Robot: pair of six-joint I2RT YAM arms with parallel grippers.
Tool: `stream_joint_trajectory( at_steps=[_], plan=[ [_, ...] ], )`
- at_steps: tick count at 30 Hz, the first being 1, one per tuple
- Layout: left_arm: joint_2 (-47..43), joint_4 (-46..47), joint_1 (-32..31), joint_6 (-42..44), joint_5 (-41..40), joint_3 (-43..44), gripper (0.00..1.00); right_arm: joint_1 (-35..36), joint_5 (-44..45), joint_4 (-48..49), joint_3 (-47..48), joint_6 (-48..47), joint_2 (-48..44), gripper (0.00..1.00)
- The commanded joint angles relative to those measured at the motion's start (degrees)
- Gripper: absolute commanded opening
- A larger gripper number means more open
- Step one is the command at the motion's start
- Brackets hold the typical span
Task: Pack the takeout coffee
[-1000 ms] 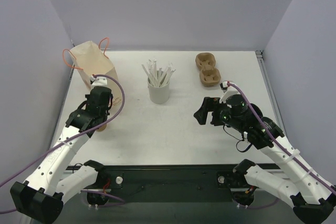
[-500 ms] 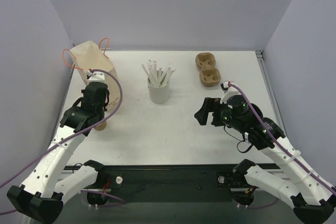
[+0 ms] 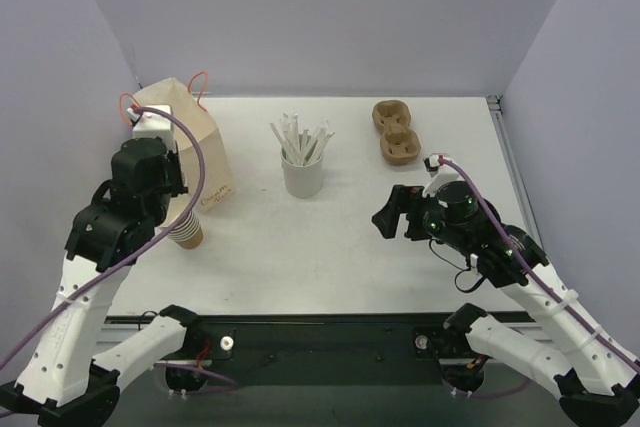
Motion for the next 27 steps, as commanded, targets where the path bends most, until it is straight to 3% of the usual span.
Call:
stream_joint_trajectory(
  at_steps=[1,5,10,16,21,27],
  plan=[
    [-1.86,0.19,-0.17,0.54,11.58,4.79,0.00,-0.32,0.50,-0.38,2.65,-0.10,-1.74,0.88],
    [-2.12,6.24,-1.31,-1.04,22.04,2.17,0.00,-0.23,1.64,-0.82,2.39,0.34,-2.45,0.88],
    [-1.16,13.10,-5.00,-4.29,24.96,-6.70,0.00,-0.32,2.26,-1.43,1.77,1.04,-3.41,0.88],
    [6.55,22.25,-17.65,-9.29,17.14,-14.88,0.00,-0.32,6.56,-2.48,1.59,1.40,-4.65,0.88],
    [15.96,27.70,-26.78,-11.59,10.21,-16.12,0.00,-0.41,9.20,-3.45,1.33,1.66,-6.49,0.88],
    [27.22,31.31,-33.21,-10.36,4.31,-14.63,0.00,-0.41,12.37,-4.24,0.36,1.66,-9.74,0.88]
  ],
)
